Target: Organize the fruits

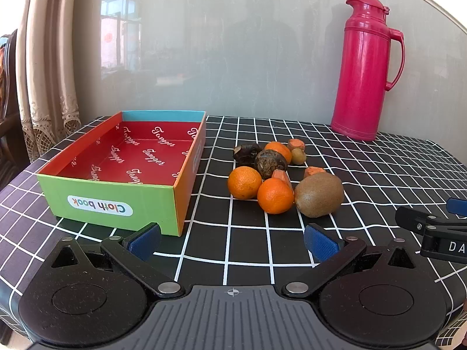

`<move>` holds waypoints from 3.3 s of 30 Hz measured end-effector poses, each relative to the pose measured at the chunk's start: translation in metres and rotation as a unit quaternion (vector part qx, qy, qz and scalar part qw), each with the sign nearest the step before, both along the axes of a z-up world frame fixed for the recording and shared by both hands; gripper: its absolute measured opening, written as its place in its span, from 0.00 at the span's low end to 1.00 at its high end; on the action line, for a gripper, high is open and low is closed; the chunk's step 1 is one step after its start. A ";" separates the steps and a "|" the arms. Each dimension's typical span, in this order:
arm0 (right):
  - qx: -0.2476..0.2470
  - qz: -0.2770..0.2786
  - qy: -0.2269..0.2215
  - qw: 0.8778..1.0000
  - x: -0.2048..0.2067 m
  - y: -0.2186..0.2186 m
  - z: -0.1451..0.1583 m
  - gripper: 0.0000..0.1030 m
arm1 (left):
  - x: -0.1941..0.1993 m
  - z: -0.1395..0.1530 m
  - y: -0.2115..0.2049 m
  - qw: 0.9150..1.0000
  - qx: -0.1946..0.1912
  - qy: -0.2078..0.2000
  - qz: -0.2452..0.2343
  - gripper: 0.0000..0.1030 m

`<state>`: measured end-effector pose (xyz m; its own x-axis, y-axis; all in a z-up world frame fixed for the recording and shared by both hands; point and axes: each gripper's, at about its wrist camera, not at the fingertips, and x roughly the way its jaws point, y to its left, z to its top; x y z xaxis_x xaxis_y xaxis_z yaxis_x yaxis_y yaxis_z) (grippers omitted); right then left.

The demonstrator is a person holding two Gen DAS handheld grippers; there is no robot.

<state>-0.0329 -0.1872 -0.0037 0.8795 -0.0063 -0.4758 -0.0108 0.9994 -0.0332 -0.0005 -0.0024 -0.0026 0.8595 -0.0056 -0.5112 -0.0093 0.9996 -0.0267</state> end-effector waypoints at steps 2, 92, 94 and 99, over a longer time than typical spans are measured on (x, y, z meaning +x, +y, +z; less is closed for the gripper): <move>0.001 0.000 0.000 1.000 0.000 0.000 0.000 1.00 | 0.000 0.000 0.000 1.000 -0.001 0.000 -0.001 1.00; -0.009 0.001 -0.013 1.000 0.069 0.012 0.013 1.00 | 0.057 0.029 0.057 0.998 0.013 -0.029 0.053 0.38; -0.009 0.009 -0.013 1.000 0.070 0.021 0.012 1.00 | 0.061 0.026 0.071 0.997 0.010 -0.022 0.069 0.38; -0.014 0.028 -0.012 0.999 0.072 0.041 0.011 1.00 | 0.070 0.017 0.095 0.995 0.000 -0.007 0.103 0.38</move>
<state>0.0392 -0.1459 0.0075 0.8903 0.0305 -0.4543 -0.0656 0.9959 -0.0618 0.0700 0.0927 0.0143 0.8496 0.1722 -0.4986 -0.2144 0.9763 -0.0282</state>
